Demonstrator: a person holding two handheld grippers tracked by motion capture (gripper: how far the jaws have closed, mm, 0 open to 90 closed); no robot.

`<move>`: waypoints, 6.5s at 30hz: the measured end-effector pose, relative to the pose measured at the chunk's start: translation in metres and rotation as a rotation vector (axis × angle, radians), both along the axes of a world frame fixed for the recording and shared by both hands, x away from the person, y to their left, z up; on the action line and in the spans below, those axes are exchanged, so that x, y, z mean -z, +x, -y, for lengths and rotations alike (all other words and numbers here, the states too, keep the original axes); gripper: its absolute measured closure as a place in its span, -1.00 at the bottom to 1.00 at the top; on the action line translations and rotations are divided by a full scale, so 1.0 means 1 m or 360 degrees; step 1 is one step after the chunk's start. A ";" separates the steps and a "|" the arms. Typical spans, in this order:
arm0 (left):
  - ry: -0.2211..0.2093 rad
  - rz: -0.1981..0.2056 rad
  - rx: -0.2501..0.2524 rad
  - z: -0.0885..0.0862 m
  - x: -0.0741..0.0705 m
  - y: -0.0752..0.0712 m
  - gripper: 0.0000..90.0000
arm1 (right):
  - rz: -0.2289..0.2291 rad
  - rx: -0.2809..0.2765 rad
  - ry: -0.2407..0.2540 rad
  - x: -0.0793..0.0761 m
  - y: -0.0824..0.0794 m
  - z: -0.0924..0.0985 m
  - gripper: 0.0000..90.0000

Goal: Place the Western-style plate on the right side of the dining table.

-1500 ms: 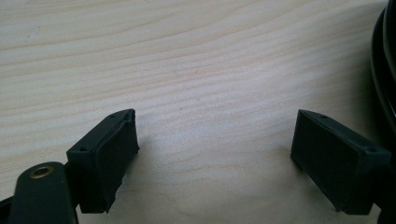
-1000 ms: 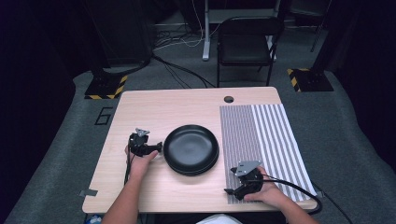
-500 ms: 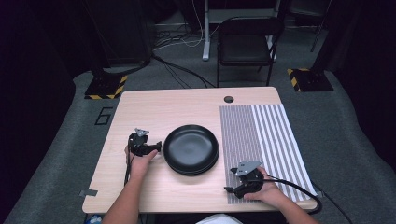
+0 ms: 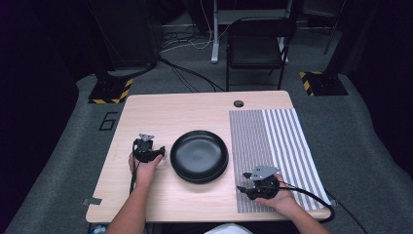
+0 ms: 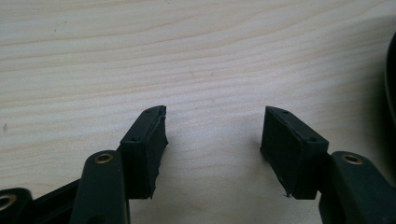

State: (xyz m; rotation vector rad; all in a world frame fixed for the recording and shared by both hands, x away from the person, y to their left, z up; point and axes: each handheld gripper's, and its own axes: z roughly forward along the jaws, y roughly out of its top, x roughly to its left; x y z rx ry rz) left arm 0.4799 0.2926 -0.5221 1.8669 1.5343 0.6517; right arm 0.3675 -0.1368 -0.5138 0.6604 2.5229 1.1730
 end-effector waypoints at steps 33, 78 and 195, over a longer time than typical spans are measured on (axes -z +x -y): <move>-0.0301 0.0007 0.0219 0.018 -0.036 -0.013 0.38 | 0.0067 0.0319 0.0159 -0.048 0.000 -0.005 0.13; -0.0495 -0.0089 0.0309 0.027 -0.039 -0.022 0.57 | -0.0180 0.0506 0.0202 -0.042 0.086 -0.058 0.35; -0.0626 -0.0155 0.0316 0.057 -0.019 -0.030 0.50 | -0.0874 0.0765 0.0519 -0.030 0.083 -0.032 0.54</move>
